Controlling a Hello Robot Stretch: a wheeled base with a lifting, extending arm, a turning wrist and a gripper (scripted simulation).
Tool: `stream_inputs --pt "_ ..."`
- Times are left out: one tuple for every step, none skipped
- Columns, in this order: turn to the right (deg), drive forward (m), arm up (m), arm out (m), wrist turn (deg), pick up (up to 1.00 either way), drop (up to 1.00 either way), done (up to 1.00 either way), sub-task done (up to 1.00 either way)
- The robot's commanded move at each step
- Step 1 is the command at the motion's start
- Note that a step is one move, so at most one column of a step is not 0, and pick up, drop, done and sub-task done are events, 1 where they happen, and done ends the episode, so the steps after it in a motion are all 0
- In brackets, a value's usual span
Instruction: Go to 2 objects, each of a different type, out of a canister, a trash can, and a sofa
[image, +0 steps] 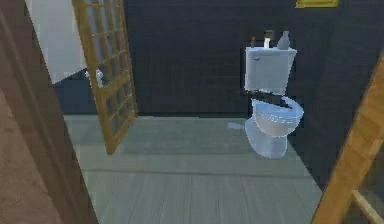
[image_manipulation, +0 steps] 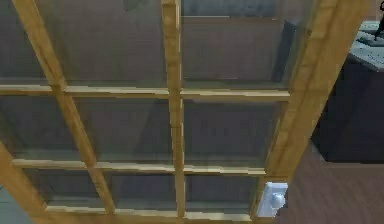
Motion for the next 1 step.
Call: stream_inputs --pt "0.0 0.75 0.0 0.0 0.0 0.0 0.0 0.0 0.0"
